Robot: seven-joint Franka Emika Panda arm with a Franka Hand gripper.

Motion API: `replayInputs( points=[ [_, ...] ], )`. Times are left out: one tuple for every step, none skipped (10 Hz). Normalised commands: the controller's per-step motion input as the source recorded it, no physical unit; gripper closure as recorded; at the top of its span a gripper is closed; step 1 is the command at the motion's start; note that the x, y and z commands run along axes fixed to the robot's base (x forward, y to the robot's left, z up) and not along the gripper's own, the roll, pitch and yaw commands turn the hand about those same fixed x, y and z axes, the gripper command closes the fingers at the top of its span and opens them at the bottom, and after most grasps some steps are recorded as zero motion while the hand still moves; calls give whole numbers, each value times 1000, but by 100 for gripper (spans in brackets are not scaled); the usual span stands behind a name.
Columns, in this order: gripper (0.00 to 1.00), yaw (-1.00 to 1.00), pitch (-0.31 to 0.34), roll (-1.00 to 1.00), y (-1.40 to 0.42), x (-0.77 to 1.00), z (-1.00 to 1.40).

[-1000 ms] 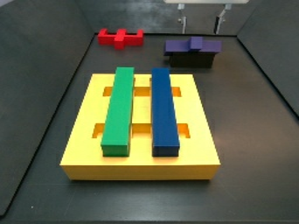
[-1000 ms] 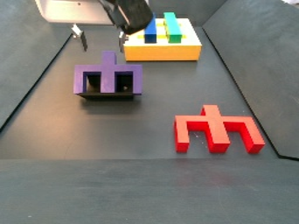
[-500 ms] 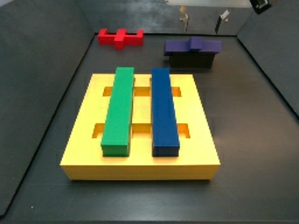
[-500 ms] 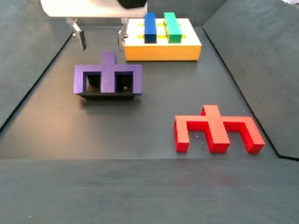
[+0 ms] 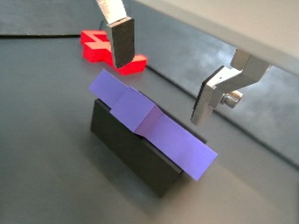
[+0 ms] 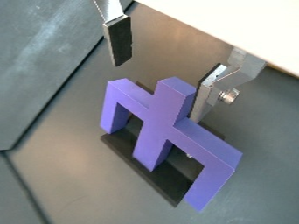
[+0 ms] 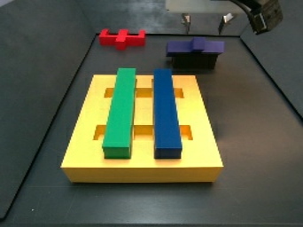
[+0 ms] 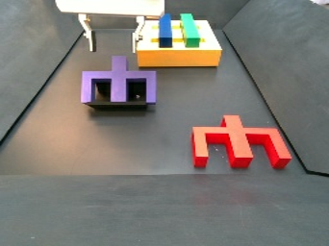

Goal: Pick up the purple object. Move up. Place the purple object on the fixture. Regrasp the purple object. Move to above the board. Insert the purple object.
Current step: Regrasp the purple object.

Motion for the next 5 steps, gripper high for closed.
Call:
replayInputs(
  points=[
    [0,31,-80,1000,-177,-51,-51],
    [0,46,0,1000,-154,-11,-114],
    [0,114,0,1000,-126,0,-134],
    [0,186,109,969,-94,91,-189],
    [0,257,89,903,-66,0,-286]
  ],
)
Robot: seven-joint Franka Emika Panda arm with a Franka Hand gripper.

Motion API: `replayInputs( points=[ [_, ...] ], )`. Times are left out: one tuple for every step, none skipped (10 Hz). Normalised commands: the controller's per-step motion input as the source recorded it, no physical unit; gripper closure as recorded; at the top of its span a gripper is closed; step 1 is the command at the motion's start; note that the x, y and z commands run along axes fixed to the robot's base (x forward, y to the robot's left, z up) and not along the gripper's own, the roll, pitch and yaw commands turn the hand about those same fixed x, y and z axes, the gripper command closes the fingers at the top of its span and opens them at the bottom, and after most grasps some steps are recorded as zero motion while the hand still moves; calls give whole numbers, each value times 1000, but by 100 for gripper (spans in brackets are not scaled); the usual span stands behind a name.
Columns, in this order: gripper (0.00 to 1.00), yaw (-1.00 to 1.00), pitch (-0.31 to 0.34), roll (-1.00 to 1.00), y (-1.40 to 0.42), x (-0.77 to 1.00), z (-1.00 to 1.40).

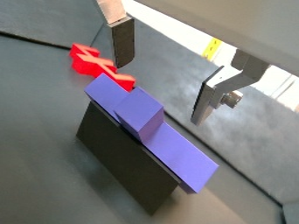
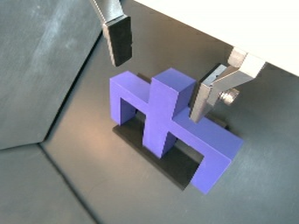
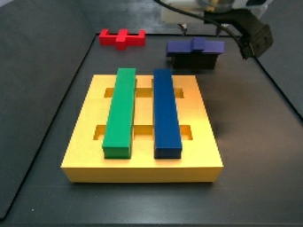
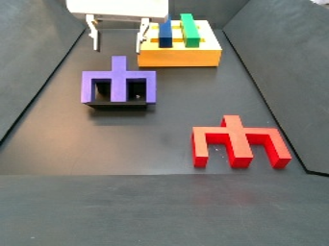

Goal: Pick up the purple object. Move up. Place the purple object on the fixture. Regrasp the purple object. Move to above the board. Insert the purple object.
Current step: Regrasp the purple object.

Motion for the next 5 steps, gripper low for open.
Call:
replayInputs(
  points=[
    [0,300,46,811,-89,51,-240],
    [0,369,123,777,-86,343,-134],
    [0,354,100,751,-46,266,-154],
    [0,374,80,760,-57,311,-126],
    [0,337,57,711,-71,257,-137]
  ],
)
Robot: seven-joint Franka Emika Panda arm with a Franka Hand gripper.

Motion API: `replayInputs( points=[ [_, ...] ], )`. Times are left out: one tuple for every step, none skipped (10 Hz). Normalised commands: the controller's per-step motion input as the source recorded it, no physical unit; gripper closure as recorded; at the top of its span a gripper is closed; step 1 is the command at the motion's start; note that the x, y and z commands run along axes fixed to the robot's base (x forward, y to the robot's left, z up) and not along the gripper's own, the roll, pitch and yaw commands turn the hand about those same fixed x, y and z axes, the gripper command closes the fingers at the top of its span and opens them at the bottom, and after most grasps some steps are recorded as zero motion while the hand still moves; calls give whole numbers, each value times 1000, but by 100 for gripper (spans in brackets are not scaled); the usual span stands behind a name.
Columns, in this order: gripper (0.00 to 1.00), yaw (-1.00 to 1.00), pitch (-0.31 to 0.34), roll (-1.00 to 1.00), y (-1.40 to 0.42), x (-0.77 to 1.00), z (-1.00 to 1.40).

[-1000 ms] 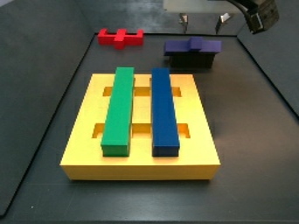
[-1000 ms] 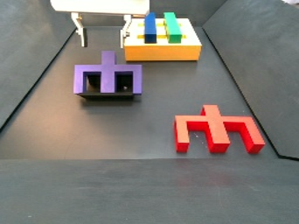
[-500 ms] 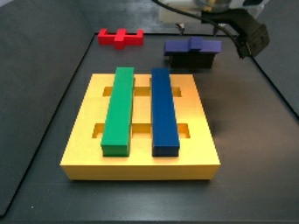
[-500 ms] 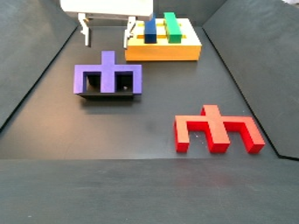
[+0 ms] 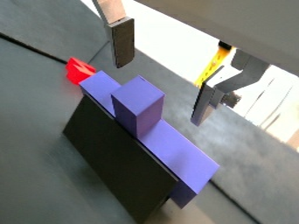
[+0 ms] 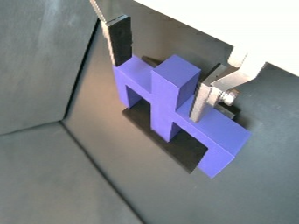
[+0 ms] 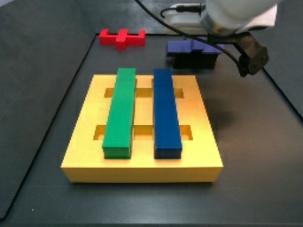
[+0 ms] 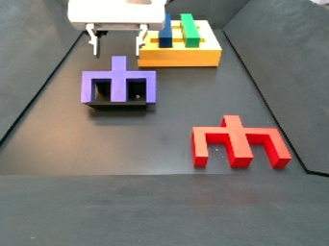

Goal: Pick up the purple object. Move up. Place the purple object on the fixture. Regrasp the purple object. Move to above the board. Insert the purple object.
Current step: Regrasp the purple object.

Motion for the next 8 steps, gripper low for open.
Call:
replayInputs(
  points=[
    [0,74,71,517,-26,34,-169],
    [0,0,9,269,0,0,0],
    [0,0,0,-9,31,0,0],
    [0,-46,-31,0,54,-20,-211],
    [0,-89,0,-74,120,-11,-223],
    [0,0,0,-394,137,0,-189],
    [0,0,0,-494,94,0,-197],
    [0,0,0,-200,31,0,-237]
  ],
)
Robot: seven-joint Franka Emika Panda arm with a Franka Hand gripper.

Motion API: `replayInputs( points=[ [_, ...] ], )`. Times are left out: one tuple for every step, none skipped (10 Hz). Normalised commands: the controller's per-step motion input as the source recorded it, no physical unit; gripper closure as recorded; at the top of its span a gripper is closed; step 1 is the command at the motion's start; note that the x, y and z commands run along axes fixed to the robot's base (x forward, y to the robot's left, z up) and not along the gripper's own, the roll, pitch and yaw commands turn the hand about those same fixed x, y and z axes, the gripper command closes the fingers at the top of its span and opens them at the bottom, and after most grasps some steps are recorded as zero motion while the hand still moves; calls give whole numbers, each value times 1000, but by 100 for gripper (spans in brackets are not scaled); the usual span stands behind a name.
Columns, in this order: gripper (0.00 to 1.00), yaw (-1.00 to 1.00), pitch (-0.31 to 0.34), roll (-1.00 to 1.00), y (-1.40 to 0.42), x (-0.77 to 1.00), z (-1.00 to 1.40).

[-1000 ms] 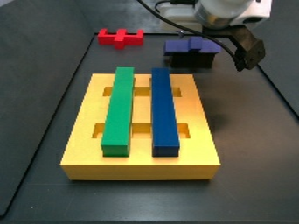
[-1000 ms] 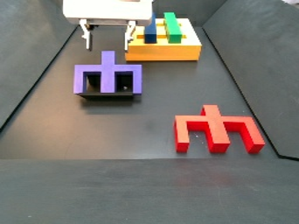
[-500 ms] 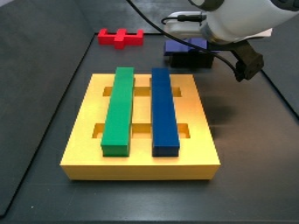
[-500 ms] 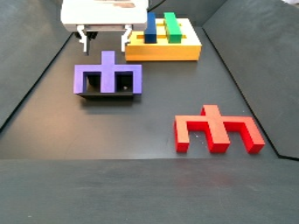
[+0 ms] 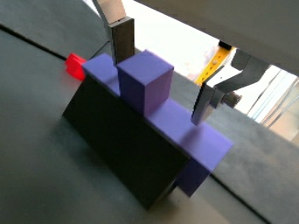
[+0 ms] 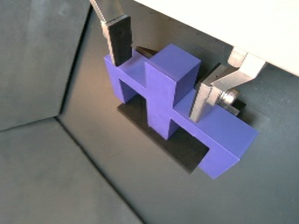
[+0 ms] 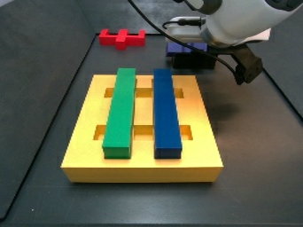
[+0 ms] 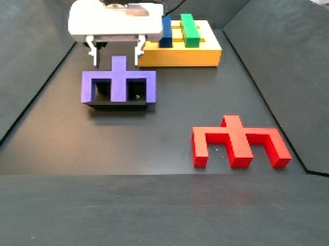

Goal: Pick up the purple object. Move up. Place the purple object on the fixture. Regrasp the purple object. Move to above the board. Insert the purple object.
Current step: Regrasp the purple object.

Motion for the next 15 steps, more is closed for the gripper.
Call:
replayInputs(
  points=[
    [0,-31,57,14,0,0,-169],
    [0,-97,66,77,0,-20,-126],
    [0,-111,40,71,0,-6,-80],
    [0,-140,77,103,0,0,-37],
    [0,-183,77,71,0,0,-71],
    [0,-169,83,40,0,0,-43],
    [0,-23,26,117,0,0,0],
    [0,0,0,0,0,0,0],
    [100,0,0,0,0,0,0],
    [100,0,0,0,0,0,0],
    [100,0,0,0,0,0,0],
    [100,0,0,0,0,0,0],
    [100,0,0,0,0,0,0],
    [100,0,0,0,0,0,0],
    [100,0,0,0,0,0,0]
  ],
)
